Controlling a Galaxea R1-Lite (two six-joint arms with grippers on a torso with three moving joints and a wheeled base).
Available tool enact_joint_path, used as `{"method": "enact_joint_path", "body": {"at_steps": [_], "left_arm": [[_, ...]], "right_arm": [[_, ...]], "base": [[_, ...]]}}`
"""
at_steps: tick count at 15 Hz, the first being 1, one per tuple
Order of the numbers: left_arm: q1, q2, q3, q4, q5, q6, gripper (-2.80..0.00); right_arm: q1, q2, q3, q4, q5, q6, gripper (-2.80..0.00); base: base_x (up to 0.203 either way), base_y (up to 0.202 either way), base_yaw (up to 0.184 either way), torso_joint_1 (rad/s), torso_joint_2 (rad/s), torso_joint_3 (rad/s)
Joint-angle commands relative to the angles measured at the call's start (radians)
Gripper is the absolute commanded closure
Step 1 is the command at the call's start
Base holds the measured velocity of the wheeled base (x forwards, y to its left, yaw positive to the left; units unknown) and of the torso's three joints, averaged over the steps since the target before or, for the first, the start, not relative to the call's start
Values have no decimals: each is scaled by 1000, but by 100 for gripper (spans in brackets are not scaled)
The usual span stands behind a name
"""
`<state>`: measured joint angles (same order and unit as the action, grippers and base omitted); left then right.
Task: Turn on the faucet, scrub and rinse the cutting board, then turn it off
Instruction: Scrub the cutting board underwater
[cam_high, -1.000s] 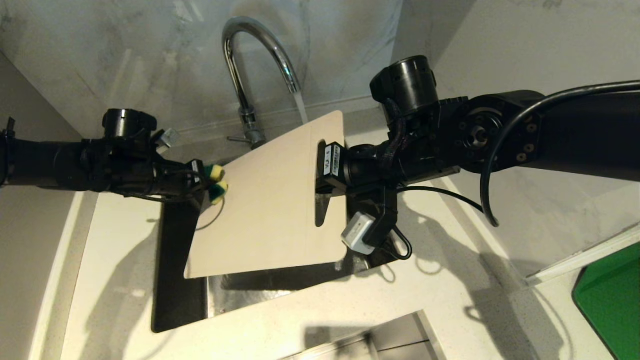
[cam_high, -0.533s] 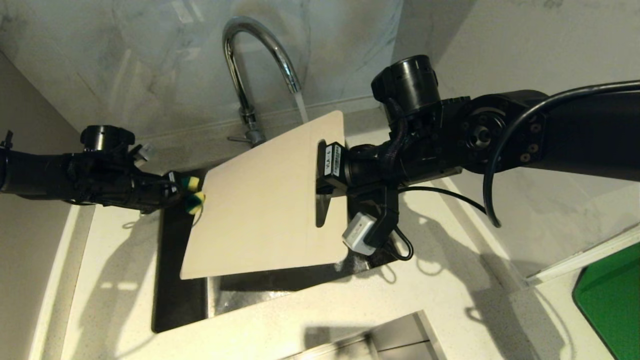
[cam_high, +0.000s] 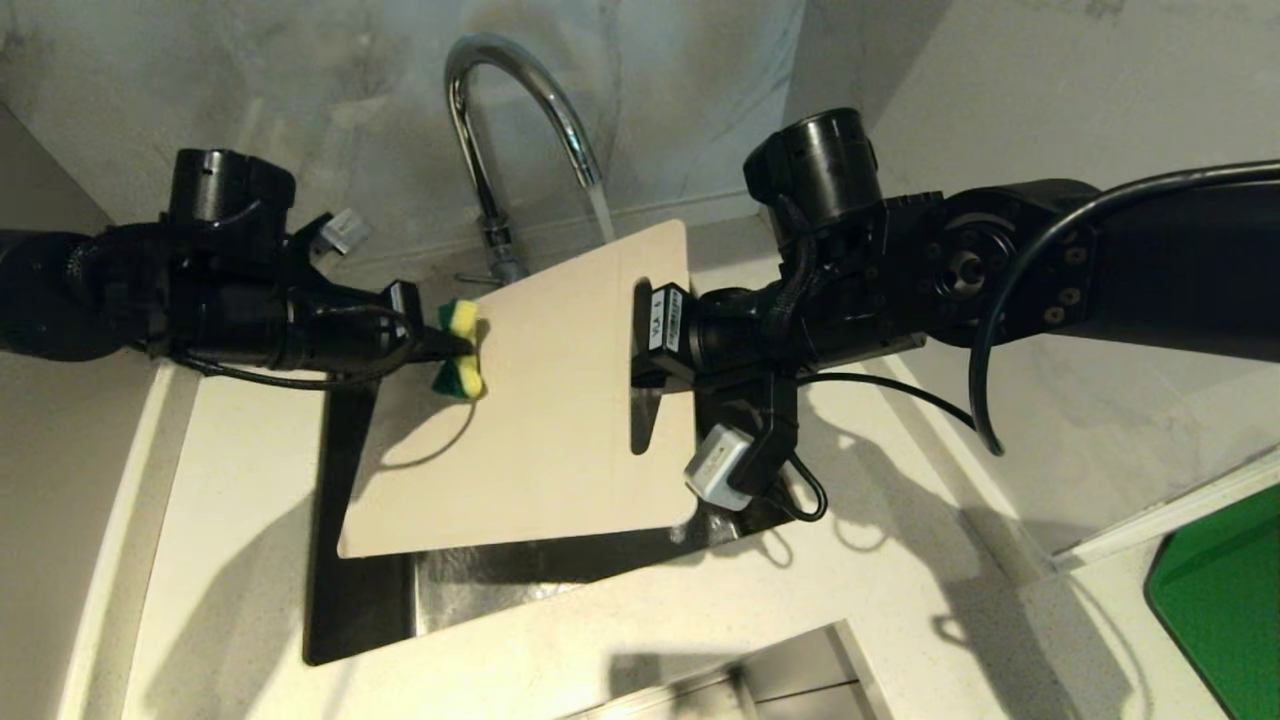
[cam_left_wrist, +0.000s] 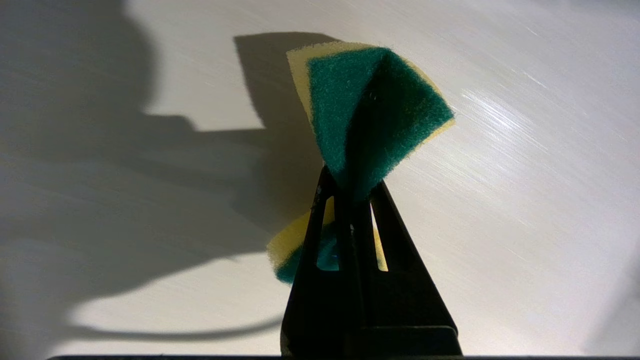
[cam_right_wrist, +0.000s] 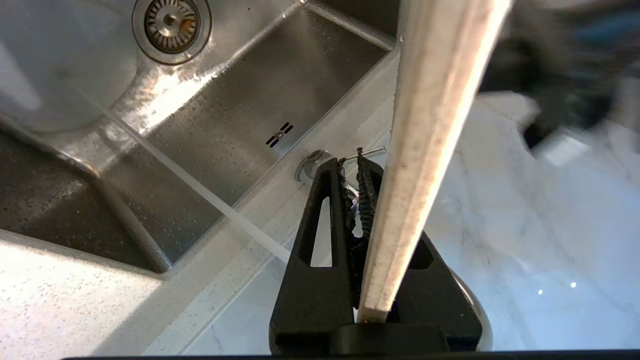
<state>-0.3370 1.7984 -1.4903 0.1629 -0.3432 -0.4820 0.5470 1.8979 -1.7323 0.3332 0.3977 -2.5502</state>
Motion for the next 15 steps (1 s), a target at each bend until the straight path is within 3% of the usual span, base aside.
{"method": "enact_joint_path", "body": {"at_steps": [1, 3, 6, 11, 15], "left_arm": [[-146, -85, 11, 26, 13, -20, 0], [-204, -89, 26, 34, 44, -32, 0], [-194, -75, 84, 31, 48, -29, 0], [-70, -52, 151, -27, 37, -24, 0], [70, -12, 258, -122, 18, 26, 0]], "right_arm": [[1, -2, 0, 3, 2, -15, 0], [1, -12, 0, 3, 2, -5, 0], [1, -20, 4, 3, 1, 5, 0], [1, -22, 2, 3, 1, 7, 0], [1, -28, 4, 3, 3, 11, 0]], "base": [[0, 0, 0, 0, 0, 0], [0, 0, 0, 0, 0, 0], [0, 0, 0, 0, 0, 0], [0, 0, 0, 0, 0, 0], [0, 0, 0, 0, 0, 0]]}}
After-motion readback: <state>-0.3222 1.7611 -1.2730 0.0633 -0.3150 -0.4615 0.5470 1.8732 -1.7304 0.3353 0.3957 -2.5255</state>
